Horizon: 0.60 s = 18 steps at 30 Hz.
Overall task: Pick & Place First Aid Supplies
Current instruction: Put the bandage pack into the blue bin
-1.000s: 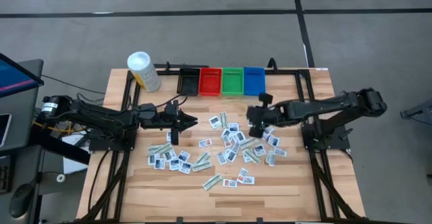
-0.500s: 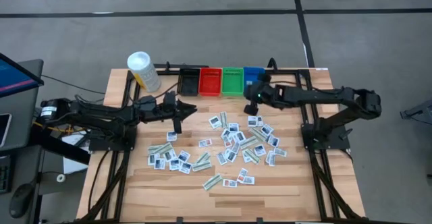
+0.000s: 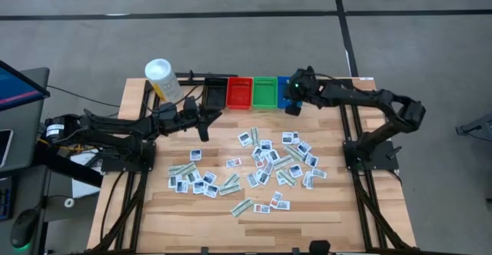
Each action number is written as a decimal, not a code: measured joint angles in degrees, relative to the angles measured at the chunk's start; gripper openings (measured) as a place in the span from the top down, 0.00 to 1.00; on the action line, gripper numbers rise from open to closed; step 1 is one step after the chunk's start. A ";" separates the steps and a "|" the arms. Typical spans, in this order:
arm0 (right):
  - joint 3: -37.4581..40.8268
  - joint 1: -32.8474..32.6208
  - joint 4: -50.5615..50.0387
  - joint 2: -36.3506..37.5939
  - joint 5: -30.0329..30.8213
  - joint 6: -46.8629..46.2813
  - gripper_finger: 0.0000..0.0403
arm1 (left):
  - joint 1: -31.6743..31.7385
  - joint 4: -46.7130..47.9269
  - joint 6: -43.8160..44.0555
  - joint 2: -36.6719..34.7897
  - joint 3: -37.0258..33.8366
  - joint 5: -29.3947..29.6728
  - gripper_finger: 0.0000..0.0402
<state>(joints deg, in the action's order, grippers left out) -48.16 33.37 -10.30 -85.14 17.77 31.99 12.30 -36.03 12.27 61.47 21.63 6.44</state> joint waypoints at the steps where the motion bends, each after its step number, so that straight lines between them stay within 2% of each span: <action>1: 0.00 0.43 0.33 -0.26 0.02 0.37 1.00 | 0.15 0.00 0.00 0.00 0.00 0.00 0.81; 7: 0.02 1.37 0.45 -0.46 -1.74 3.34 1.00 | 0.34 0.00 0.00 0.00 0.00 0.66 0.81; 14: 0.02 1.67 0.50 -0.40 -7.48 3.56 1.00 | 0.34 0.00 0.20 0.00 0.00 2.53 0.81; 18: 0.02 1.67 0.48 -0.40 -7.53 3.56 0.97 | 0.34 0.00 0.72 0.00 0.00 2.53 0.81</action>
<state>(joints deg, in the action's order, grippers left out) -48.14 35.05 -9.81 -85.54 10.24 35.55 12.64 -36.03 12.99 61.47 21.63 8.97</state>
